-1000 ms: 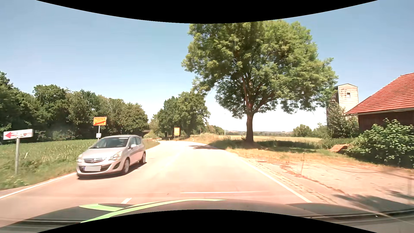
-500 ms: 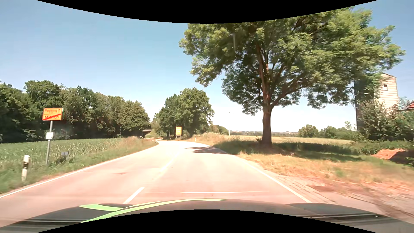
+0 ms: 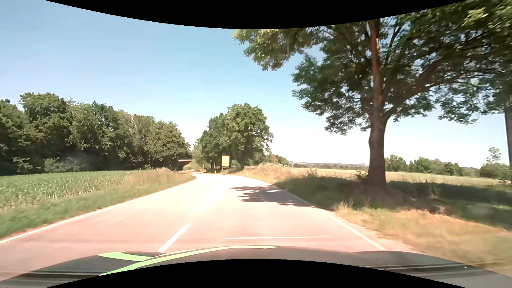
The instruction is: Follow the waypoints while adhering to traffic rules and regulations
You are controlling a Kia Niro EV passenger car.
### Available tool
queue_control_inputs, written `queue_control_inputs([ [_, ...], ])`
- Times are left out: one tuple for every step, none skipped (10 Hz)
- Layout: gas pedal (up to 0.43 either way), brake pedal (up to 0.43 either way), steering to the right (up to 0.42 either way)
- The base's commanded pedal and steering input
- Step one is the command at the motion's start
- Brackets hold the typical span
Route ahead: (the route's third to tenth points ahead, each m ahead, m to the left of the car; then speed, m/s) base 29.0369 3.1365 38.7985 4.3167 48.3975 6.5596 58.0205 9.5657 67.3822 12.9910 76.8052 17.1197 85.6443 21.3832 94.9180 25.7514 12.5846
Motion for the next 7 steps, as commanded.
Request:
queue_control_inputs([
  [0.449,0.0,-0.026],
  [0.461,0.0,-0.026],
  [0.461,0.0,-0.027],
  [0.461,0.0,-0.027],
  [0.461,0.0,-0.026],
  [0.461,0.0,-0.027],
  [0.461,0.0,-0.027],
])
